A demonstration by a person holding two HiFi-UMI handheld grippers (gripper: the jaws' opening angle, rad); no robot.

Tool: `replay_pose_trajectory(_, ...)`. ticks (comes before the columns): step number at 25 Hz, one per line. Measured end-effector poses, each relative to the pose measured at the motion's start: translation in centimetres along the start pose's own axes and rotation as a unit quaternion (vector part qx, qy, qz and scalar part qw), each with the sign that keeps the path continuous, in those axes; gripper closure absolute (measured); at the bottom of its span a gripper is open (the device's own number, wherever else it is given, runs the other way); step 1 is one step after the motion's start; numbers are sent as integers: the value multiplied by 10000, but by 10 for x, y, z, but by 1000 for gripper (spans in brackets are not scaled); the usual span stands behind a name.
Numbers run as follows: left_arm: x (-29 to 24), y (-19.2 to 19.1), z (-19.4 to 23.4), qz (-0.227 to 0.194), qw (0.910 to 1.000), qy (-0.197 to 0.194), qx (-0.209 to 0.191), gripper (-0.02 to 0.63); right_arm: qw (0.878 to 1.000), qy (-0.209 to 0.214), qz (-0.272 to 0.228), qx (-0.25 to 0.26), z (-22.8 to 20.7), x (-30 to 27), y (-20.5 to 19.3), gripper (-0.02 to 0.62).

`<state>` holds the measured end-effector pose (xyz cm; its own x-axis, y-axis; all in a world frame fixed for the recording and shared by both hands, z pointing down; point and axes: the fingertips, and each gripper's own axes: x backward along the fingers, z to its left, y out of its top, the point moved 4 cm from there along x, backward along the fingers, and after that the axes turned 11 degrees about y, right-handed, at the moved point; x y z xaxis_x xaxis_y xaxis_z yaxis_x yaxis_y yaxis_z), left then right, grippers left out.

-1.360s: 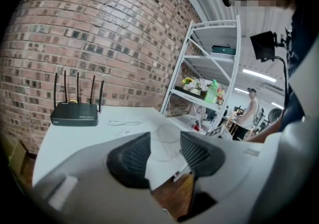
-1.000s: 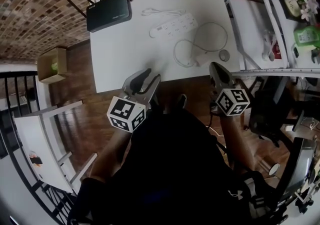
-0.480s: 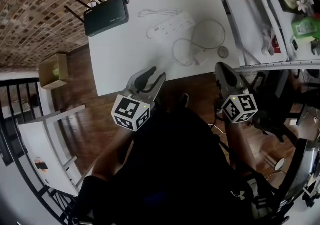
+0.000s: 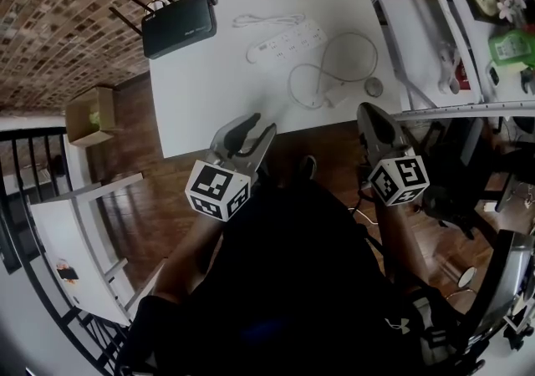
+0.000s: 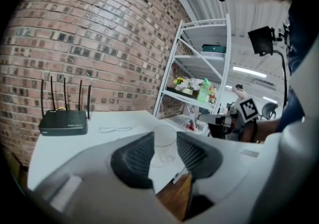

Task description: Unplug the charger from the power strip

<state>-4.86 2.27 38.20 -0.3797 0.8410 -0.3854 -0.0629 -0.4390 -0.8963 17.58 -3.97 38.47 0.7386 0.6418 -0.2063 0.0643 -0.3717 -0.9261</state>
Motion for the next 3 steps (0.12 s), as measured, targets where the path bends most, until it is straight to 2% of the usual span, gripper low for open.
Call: replay_pose_trajectory(3, 2, -1, 2, 8, 10000, 10, -2, 465, 10000, 10, 17, 51, 2, -2, 0, 584)
